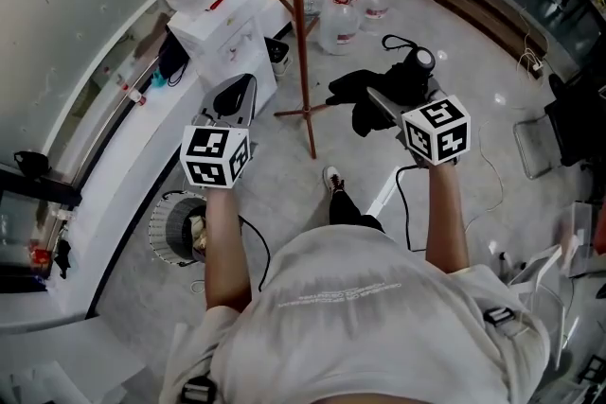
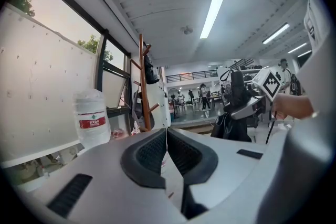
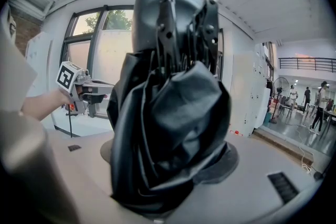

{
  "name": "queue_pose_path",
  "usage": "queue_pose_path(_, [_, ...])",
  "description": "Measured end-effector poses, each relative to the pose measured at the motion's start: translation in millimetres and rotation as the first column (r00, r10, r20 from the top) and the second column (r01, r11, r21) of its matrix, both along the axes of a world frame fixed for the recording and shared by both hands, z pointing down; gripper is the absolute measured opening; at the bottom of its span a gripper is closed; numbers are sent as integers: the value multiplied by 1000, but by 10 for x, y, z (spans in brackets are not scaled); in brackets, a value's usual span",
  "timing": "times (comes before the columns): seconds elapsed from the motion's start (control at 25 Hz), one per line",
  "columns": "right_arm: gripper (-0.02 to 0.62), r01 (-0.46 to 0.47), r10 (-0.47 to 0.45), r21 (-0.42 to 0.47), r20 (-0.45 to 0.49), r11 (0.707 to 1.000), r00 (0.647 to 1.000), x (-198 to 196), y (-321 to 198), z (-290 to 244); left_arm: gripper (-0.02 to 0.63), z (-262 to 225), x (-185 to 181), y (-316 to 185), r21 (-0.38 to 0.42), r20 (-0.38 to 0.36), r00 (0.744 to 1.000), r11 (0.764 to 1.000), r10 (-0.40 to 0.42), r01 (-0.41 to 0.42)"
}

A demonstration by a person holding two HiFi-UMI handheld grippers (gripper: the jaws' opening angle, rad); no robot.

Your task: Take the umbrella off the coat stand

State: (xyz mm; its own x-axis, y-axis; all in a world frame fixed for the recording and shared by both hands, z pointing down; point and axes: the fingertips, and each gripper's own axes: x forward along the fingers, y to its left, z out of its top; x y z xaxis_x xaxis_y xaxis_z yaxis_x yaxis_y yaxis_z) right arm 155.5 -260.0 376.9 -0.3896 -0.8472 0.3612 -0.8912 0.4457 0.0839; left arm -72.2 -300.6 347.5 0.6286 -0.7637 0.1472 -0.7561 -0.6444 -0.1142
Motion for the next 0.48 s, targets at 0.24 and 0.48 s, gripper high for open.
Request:
queue_pose_path(0.24, [293,5,-5,1,-12,1000,1000,-9,-55,-4,17,14,-27,-31,-5,-5,1000,1000,-6,6])
queue_pose_path(0.48, [293,9,-9,-9,-27,1000,1000,-44,-76,52,17,59,-69,-55,-13,-16,1000,1000,-10,9])
